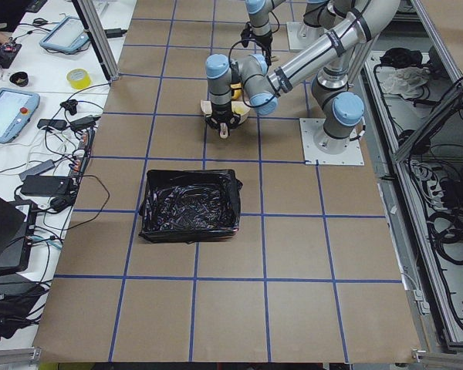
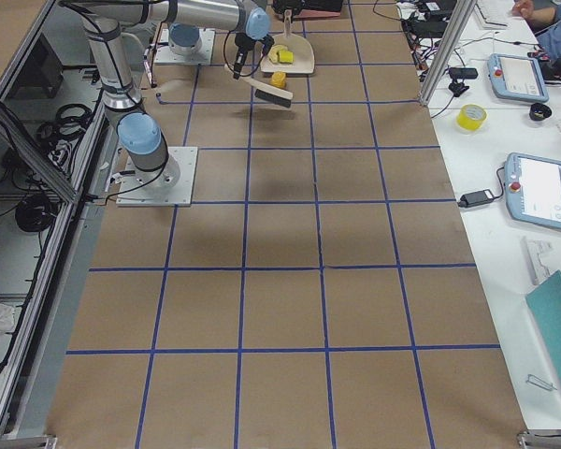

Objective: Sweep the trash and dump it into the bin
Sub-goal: 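Sweep the yellow potato into the dustpan with the brush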

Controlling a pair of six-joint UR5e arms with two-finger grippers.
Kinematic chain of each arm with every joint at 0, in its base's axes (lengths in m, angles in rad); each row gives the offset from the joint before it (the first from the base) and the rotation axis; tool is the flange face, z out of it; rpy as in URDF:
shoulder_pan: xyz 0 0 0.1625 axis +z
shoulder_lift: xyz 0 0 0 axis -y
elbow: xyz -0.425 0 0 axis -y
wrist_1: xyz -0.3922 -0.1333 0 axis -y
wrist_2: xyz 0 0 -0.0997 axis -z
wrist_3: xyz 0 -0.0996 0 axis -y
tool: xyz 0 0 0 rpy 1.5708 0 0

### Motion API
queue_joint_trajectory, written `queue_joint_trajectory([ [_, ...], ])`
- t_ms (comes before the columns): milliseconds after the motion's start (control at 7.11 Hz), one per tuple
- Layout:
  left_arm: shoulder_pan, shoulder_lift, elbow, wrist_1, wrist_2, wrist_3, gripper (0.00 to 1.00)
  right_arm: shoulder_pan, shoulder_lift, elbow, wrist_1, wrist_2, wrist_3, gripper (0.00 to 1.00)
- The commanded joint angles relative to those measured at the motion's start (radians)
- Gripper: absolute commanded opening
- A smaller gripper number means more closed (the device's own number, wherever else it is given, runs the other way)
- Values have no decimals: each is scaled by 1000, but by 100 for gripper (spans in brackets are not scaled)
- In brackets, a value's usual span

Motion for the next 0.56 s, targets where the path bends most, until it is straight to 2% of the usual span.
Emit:
queue_joint_trajectory([
  [0, -46, -6, 1, 1, 51, -37, 0, 44, 105, -57, -119, 17, 2, 0],
  [141, -46, -11, 1, 2, 54, -39, 0, 56, 154, -115, -146, 38, 3, 0],
  [422, -46, -15, 2, 2, 53, -40, 0, 61, 237, -281, -147, 138, 10, 0],
])
